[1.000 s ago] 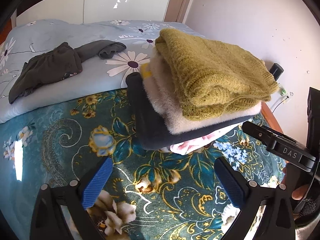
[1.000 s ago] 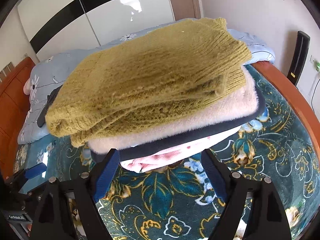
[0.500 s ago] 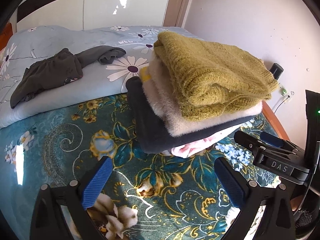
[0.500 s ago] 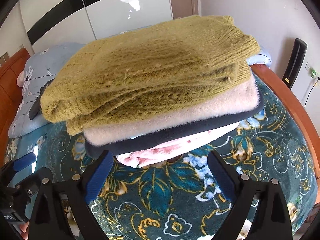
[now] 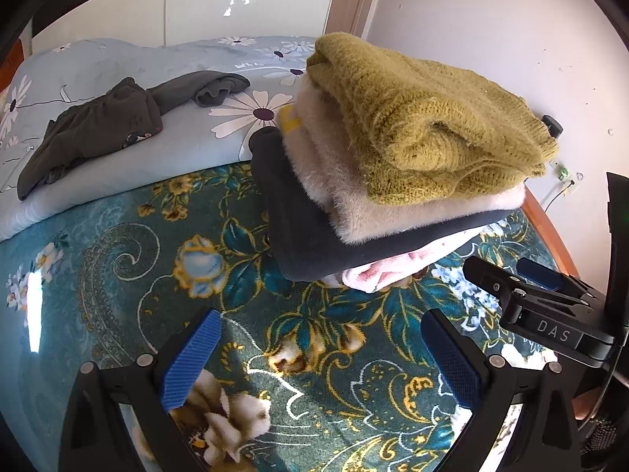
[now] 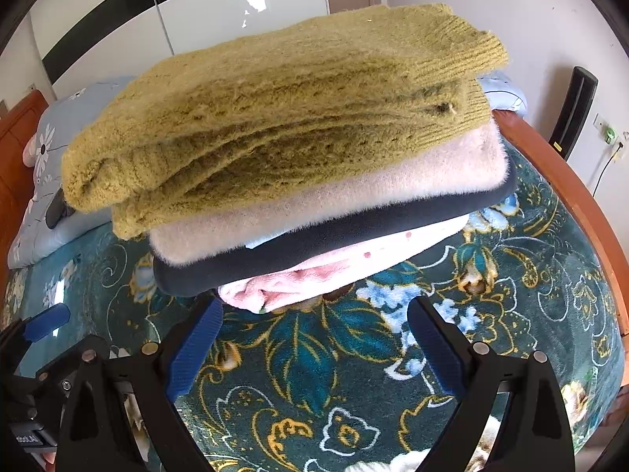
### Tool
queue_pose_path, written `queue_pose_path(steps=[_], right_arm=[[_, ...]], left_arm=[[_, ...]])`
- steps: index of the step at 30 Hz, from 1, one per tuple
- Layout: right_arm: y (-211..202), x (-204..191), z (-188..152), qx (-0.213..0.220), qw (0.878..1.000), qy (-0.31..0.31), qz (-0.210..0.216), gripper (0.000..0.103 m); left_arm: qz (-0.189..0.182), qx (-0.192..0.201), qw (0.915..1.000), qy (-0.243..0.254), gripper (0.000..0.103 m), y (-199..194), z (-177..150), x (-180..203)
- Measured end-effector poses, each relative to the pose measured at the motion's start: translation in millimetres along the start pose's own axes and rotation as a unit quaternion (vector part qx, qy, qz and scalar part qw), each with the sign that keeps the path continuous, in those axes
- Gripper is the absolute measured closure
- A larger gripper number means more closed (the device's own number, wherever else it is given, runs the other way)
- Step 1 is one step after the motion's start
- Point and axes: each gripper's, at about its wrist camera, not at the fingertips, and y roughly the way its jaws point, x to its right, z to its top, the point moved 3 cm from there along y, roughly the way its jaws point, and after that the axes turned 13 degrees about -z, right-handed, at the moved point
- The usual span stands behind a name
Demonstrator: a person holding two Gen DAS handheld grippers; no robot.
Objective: Fold clothes
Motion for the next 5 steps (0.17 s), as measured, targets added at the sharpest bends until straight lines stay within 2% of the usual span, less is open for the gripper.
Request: queue_pose_path(steps=[5], right_arm=[[0.3,-1.8,-0.5,-0.001,1.0,0.0,0.003,0.007]], left_arm=[[0.002,-0.002,1.0,0.001,0.0,1.1,-1.4,-2.2]])
